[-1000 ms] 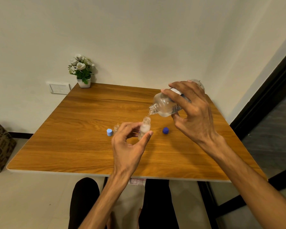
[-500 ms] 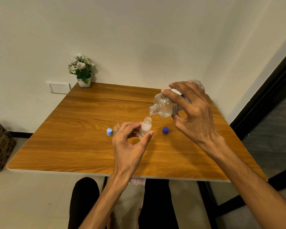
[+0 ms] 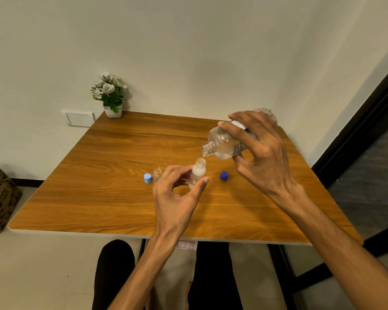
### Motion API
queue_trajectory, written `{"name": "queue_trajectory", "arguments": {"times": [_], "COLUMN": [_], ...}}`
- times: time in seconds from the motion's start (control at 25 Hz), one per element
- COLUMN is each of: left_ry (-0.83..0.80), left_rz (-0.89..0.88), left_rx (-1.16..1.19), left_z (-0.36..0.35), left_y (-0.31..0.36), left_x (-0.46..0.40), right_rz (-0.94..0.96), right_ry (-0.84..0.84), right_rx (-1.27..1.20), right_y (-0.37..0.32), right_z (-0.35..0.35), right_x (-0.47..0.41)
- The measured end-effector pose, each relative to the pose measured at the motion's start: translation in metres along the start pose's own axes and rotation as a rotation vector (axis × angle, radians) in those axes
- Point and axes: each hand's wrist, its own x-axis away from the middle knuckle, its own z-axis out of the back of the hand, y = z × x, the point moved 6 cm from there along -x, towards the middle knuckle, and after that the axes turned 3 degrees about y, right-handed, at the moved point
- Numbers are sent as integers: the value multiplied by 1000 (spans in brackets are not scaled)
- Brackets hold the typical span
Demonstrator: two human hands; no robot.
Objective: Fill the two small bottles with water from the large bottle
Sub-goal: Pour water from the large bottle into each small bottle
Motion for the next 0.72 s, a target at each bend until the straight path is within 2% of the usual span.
{"name": "queue_trajectory", "arguments": {"times": [0.72], "left_ry": [-11], "left_rz": [23], "left_rx": [-18], "left_z": [-10], "left_y": [-8], "left_x": [2], "right_rz": [-20], "right_ry": [-18], "right_rx": [-30], "right_y": [5], "right_z": [-5], "right_x": [15]}}
